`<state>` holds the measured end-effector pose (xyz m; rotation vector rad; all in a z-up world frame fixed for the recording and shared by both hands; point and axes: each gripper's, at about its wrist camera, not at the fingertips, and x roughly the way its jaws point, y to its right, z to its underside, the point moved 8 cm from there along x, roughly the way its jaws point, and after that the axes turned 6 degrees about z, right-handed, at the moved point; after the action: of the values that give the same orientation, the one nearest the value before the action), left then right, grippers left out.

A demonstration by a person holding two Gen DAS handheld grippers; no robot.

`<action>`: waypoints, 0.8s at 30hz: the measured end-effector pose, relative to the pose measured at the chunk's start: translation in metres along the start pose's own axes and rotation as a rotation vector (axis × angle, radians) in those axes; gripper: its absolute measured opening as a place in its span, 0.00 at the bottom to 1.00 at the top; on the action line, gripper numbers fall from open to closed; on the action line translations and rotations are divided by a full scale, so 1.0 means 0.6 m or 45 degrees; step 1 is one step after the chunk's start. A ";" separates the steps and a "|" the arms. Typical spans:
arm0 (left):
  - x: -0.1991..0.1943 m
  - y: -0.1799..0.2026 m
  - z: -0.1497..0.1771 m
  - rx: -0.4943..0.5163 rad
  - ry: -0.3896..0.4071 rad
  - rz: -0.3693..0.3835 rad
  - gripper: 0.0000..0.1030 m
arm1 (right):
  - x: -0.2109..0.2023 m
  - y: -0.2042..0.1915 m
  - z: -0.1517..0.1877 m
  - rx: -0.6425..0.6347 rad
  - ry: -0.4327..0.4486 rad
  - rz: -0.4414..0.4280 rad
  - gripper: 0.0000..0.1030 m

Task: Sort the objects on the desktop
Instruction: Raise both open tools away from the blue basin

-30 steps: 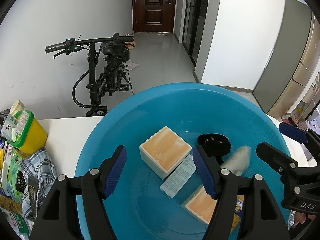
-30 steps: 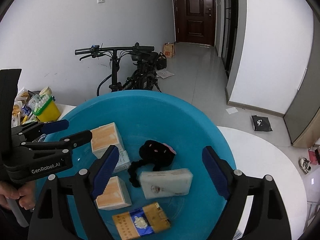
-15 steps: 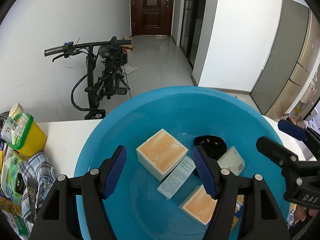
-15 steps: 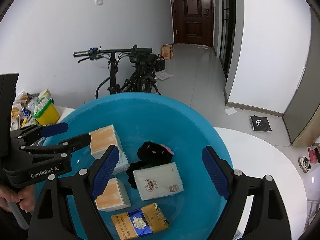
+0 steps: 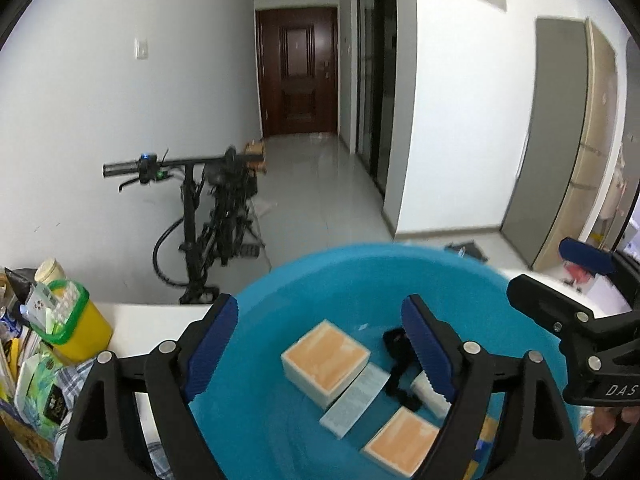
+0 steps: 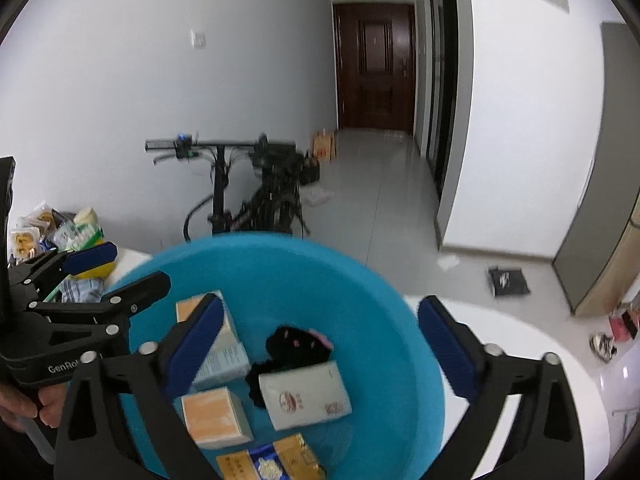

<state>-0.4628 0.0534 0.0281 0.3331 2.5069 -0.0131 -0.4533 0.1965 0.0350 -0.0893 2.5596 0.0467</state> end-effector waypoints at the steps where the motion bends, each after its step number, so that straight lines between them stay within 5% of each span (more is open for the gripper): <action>1: -0.009 -0.001 -0.008 -0.011 0.040 0.025 0.85 | -0.008 0.001 -0.006 0.011 0.039 -0.005 0.99; 4: -0.038 -0.010 -0.028 -0.038 0.166 0.051 0.85 | -0.032 0.006 -0.023 0.046 0.151 -0.032 0.99; 7: -0.069 -0.015 -0.047 -0.034 0.294 0.018 1.00 | -0.067 0.011 -0.041 0.086 0.306 -0.048 0.99; 10: -0.093 -0.016 -0.058 -0.023 0.375 -0.019 1.00 | -0.095 0.010 -0.054 0.060 0.414 -0.016 0.99; 24: -0.108 -0.004 -0.066 0.057 0.437 -0.109 1.00 | -0.116 0.011 -0.076 0.050 0.528 0.085 0.99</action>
<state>-0.4347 0.0394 0.0972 0.2638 2.8636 -0.0502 -0.4203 0.2045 0.1113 0.0037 2.9760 0.0030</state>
